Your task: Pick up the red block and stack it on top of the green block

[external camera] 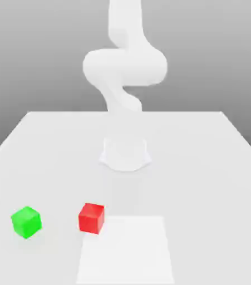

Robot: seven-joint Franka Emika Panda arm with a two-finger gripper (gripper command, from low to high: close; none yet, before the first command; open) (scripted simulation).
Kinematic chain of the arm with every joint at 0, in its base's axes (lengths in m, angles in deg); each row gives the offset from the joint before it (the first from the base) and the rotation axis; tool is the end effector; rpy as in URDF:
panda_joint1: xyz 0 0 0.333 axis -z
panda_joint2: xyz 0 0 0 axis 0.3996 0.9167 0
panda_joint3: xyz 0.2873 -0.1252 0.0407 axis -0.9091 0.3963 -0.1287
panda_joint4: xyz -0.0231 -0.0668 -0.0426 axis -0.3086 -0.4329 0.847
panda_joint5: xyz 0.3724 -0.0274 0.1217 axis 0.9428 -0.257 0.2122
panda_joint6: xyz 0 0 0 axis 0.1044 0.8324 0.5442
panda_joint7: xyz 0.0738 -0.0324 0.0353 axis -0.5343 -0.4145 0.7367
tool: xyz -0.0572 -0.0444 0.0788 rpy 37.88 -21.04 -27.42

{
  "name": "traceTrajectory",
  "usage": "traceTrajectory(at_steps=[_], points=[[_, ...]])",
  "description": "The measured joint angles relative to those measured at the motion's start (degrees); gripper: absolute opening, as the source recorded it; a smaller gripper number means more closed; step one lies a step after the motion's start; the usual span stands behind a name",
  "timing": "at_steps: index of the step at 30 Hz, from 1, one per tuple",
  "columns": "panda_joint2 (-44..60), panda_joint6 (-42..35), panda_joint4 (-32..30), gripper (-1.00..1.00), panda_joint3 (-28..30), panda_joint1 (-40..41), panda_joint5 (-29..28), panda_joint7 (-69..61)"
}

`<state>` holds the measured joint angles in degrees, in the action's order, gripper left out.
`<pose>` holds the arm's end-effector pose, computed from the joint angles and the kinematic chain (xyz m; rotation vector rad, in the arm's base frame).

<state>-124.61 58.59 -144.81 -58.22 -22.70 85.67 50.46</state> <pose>0.3746 -0.0094 0.6612 -2.4849 1.0863 -0.9471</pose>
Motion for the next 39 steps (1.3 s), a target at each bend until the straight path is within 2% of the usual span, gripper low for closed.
traceTrajectory(at_steps=[17, 20, 24, 25, 32, 39], points=[[35.0, 25.2, -28.6, 0.00, 5.6, 6.4, -1.3, 0.7], [43.0, 31.5, -29.5, 0.00, 5.5, 6.9, 1.1, -1.0], [51.6, 38.8, -28.5, 0.00, 2.5, 9.1, 4.5, -3.5], [53.0, 39.9, -28.3, -1.00, 1.8, 9.7, 4.6, -3.5], [53.0, 40.0, -28.3, -1.00, 1.6, 9.9, 4.4, -3.3], [39.8, 28.7, -30.2, -1.00, 3.3, 9.5, 0.0, -0.2]])
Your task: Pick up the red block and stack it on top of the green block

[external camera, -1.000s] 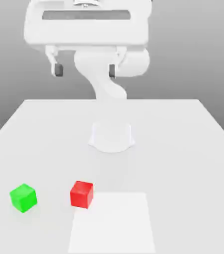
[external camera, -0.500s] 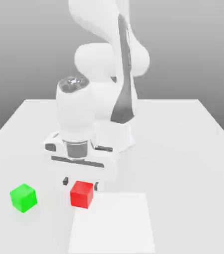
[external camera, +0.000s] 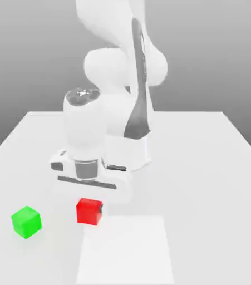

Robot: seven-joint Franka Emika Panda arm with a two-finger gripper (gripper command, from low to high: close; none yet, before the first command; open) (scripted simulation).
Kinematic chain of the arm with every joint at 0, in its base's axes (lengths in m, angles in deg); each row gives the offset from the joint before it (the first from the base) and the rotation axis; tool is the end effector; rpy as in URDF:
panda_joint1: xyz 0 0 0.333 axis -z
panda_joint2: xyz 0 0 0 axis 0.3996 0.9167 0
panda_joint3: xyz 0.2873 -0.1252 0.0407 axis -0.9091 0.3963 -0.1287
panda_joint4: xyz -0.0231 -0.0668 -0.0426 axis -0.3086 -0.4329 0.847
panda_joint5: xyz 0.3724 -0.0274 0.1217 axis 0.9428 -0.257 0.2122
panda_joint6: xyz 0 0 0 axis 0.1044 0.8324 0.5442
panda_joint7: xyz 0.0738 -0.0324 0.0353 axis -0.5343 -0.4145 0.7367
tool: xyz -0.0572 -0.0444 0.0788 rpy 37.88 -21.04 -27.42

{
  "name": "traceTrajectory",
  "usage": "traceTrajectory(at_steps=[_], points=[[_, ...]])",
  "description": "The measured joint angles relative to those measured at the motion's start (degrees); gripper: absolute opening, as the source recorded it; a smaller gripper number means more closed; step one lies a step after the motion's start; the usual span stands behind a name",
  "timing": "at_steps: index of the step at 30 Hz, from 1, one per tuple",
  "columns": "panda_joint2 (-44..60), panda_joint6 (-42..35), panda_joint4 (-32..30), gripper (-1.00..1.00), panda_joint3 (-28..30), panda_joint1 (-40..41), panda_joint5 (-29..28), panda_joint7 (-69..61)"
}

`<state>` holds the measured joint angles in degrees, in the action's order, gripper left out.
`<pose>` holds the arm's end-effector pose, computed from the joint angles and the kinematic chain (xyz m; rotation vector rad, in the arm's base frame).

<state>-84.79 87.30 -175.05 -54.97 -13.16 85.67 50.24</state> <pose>0.3372 -0.0837 0.2007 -2.7263 1.5605 -0.0001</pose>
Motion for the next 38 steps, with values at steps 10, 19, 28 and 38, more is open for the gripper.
traceTrajectory(at_steps=[10, 19, 28, 38], points=[[-1.5, -5.2, 3.7, -1.00, 1.5, 6.7, -1.6, 22.2], [-0.7, -8.4, 7.9, -1.00, 3.4, 12.2, -1.4, 43.6], [0.5, -11.3, 11.9, -1.00, 5.4, 17.4, -0.3, 63.9], [11.3, -1.5, 12.8, 1.00, 3.5, 18.6, 3.9, 62.9]])
